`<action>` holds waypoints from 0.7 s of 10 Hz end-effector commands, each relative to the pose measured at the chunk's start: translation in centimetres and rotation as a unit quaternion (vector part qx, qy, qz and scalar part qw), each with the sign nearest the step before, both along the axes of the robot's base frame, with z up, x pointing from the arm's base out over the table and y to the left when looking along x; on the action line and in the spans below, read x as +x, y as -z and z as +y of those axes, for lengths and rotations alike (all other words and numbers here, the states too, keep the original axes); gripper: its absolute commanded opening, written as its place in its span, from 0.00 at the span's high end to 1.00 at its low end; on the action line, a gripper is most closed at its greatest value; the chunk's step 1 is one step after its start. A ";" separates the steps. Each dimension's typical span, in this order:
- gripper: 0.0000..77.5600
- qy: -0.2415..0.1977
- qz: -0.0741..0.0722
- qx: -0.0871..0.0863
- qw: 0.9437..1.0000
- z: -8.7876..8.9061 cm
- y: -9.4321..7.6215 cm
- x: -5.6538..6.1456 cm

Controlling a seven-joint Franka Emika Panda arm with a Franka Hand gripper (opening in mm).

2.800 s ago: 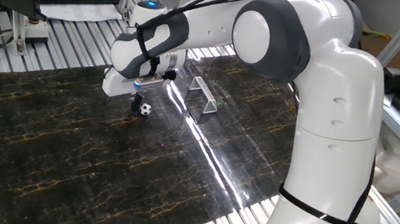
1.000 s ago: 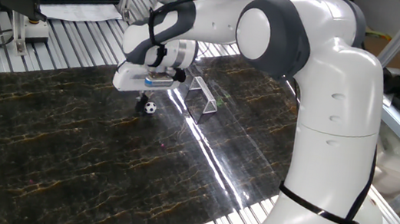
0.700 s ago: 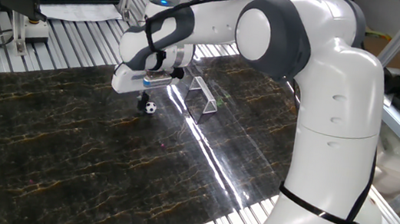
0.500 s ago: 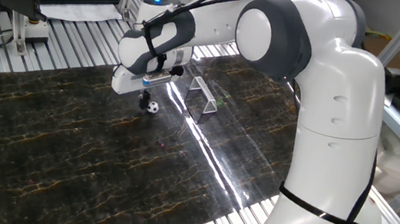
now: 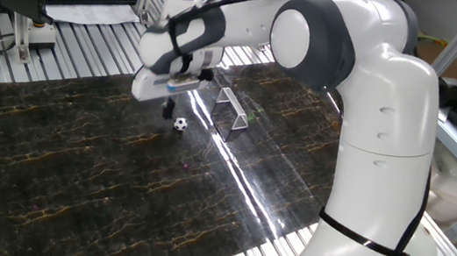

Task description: Push the soccer ball into the goal

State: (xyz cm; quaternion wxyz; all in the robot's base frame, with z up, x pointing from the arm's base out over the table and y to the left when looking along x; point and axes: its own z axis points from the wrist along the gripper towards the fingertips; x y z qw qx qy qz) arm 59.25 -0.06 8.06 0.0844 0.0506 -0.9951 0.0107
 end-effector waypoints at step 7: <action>1.00 0.036 0.003 0.018 0.999 0.8 0.6 -2.0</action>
